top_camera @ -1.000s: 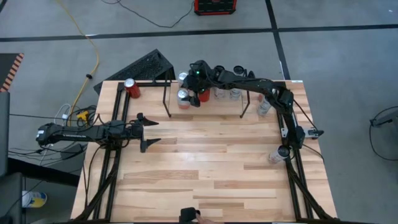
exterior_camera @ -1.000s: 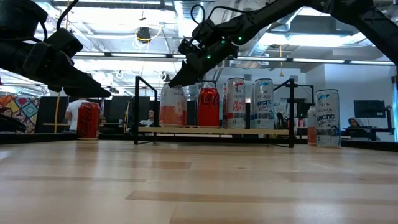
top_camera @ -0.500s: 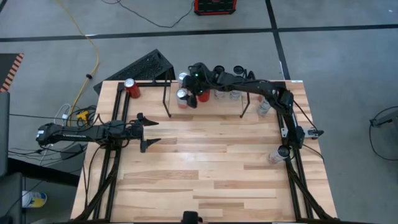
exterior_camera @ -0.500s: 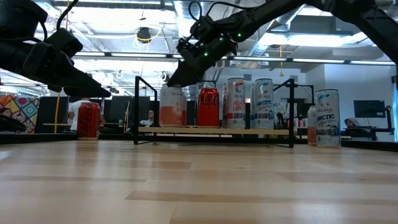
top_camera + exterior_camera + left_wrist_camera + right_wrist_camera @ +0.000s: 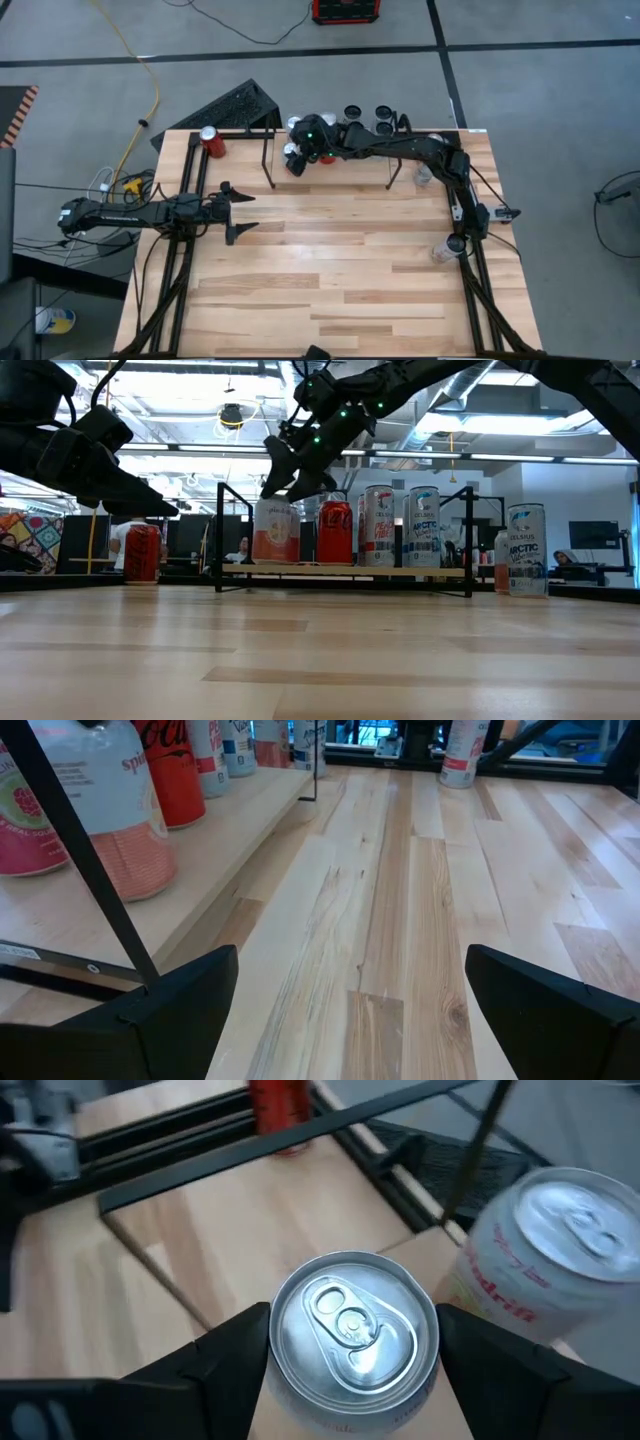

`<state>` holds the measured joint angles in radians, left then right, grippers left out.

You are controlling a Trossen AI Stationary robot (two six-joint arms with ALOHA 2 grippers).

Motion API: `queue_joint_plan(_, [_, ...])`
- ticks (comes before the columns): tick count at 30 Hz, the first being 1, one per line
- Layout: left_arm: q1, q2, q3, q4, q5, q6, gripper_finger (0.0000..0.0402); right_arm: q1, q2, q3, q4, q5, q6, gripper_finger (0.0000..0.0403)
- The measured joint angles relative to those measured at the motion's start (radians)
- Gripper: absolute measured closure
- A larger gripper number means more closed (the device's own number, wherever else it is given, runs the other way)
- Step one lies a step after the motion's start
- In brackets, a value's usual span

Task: Place canned beverage on shelf
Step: Put the bottom orange white soda can on the shelf aligned with the pink white soda can

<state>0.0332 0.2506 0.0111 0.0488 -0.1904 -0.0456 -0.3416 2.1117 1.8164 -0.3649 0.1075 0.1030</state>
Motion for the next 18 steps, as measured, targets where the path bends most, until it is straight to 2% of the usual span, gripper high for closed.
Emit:
queue_joint_plan(3, [0.0,0.0,0.0,0.0,0.0,0.0,0.0024,0.016,0.0,0.0,-0.02,0.074,0.038,0.0105])
queue_joint_plan(18, [0.0,0.0,0.0,0.0,0.0,0.0,0.0024,0.013,0.001,-0.002,-0.026,0.153,0.135,0.0105])
